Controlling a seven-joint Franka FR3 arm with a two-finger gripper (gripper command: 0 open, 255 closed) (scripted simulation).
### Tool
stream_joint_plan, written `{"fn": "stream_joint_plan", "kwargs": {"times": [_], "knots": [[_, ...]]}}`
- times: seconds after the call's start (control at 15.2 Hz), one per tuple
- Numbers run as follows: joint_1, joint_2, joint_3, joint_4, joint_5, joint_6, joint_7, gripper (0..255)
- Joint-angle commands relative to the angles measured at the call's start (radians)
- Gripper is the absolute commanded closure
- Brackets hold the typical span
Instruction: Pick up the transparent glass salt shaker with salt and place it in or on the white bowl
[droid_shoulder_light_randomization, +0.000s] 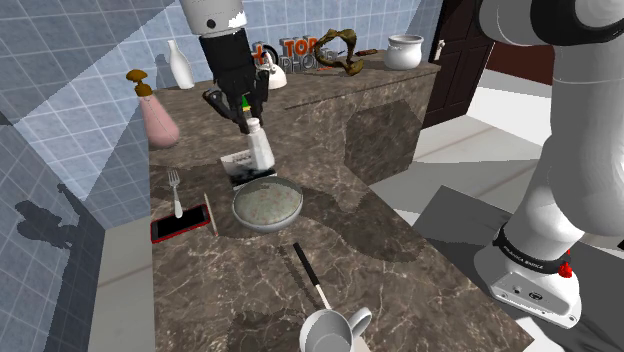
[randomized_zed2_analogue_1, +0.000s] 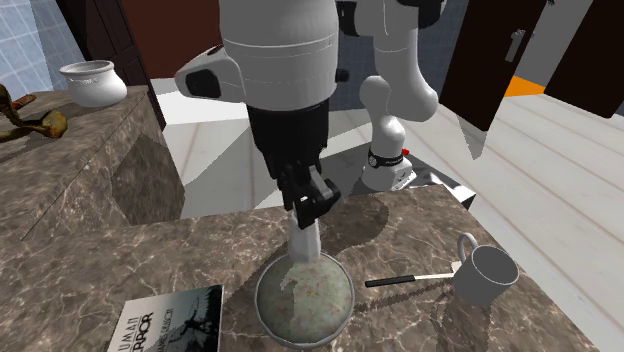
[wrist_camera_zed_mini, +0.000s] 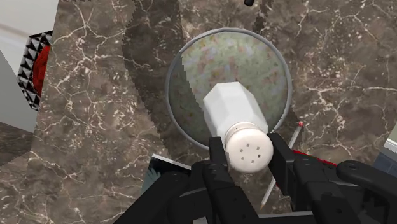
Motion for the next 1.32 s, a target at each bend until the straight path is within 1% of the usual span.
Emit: {"fn": "stream_joint_plan", "kwargs": {"times": [0.0,0.92,1.25], "knots": [[-0.005,-0.005,0.000,-0.033,0.002,0.028,0.000,255],[-0.029,-0.025,-0.004,-0.261,0.007,0.236,0.007,255],[-0.029,-0.025,-0.004,-0.261,0.007,0.236,0.007,255]]}}
